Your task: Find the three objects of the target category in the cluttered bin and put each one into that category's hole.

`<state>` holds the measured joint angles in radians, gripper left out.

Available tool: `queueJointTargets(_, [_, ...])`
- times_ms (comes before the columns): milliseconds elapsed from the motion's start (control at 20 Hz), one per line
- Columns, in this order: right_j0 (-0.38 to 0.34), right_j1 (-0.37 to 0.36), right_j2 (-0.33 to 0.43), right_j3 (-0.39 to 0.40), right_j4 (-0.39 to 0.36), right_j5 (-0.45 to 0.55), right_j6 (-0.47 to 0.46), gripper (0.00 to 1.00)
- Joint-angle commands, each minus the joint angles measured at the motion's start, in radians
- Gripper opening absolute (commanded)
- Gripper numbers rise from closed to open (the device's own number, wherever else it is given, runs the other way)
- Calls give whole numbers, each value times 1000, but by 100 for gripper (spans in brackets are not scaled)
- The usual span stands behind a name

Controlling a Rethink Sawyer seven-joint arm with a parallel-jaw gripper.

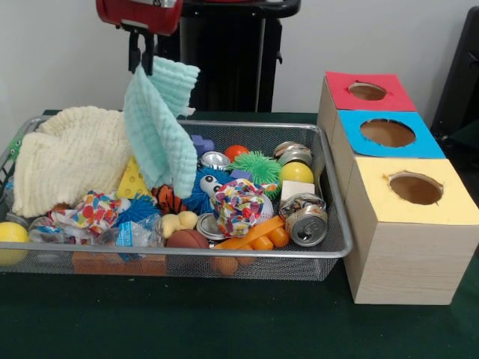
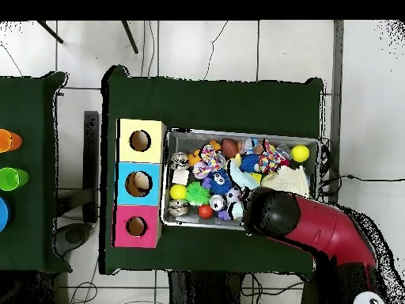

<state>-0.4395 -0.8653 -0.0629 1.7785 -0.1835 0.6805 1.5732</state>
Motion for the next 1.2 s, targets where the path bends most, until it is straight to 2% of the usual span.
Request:
queueJointTargets(50, [-42,22,143,1,-84,33,-156,0])
queueJointTargets(450, [-59,-22,155,33,-104,54,-136,0])
queueJointTargets(1200, [-72,-19,172,63,-116,30,-100,0])
